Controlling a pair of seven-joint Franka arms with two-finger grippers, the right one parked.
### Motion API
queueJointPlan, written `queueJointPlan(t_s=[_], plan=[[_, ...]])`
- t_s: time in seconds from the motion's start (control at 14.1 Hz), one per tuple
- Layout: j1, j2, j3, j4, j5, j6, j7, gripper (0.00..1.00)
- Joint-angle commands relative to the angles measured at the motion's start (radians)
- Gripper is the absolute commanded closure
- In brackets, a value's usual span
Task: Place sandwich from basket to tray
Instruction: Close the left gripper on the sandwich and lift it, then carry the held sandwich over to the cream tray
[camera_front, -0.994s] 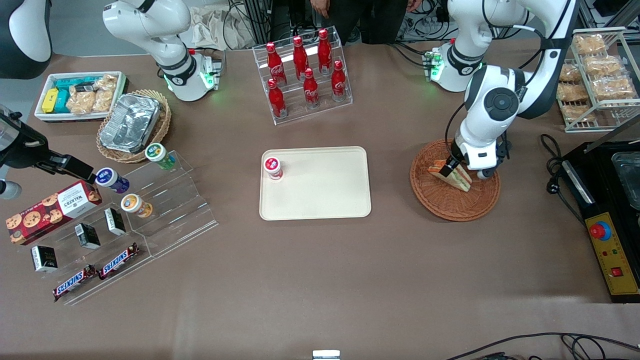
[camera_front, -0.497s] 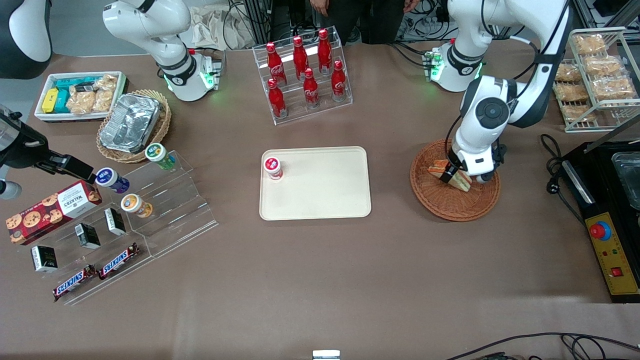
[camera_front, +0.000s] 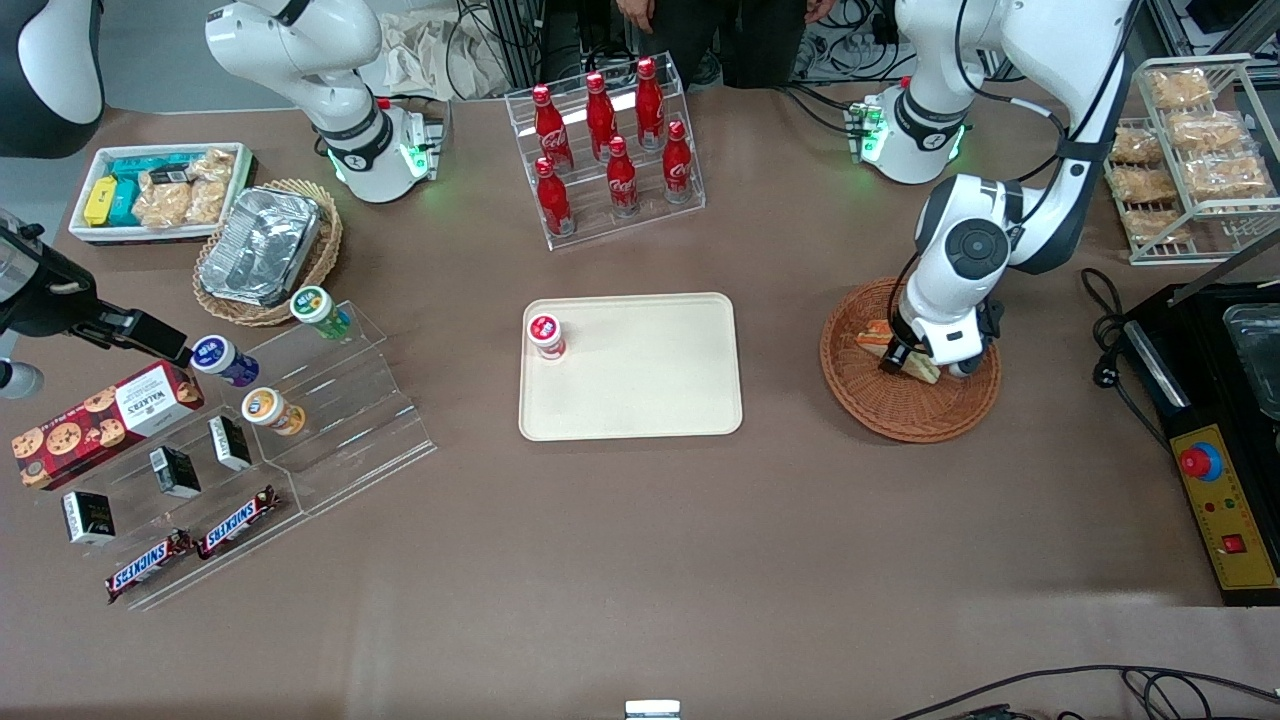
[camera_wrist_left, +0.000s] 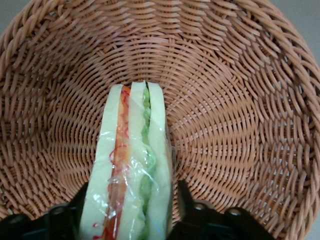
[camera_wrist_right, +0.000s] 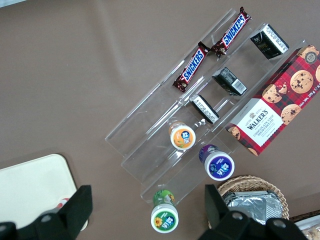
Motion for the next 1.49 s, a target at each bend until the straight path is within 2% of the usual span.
queueJointPlan(t_s=[0.0,0.21,0.43,0.57,0.78,0.92,1.14,1.42], plan=[[-0.004,0.002,0.005,-0.003,0.024,0.018,-0.03,1.0],[-0.004,-0.061,0.005,0.004,0.026,0.003,-0.013,1.0],[-0.005,-0.171,0.001,0.049,0.026,-0.156,0.096,1.0],[-0.005,-0.224,-0.002,0.12,0.012,-0.29,0.175,1.0],[-0.01,-0.229,-0.039,0.296,0.006,-0.523,0.274,1.0],[-0.011,-0.23,-0.07,0.387,-0.025,-0.615,0.376,1.0],[-0.011,-0.239,-0.146,0.438,-0.037,-0.64,0.469,1.0],[-0.011,-0.227,-0.292,0.444,-0.036,-0.559,0.489,1.0]])
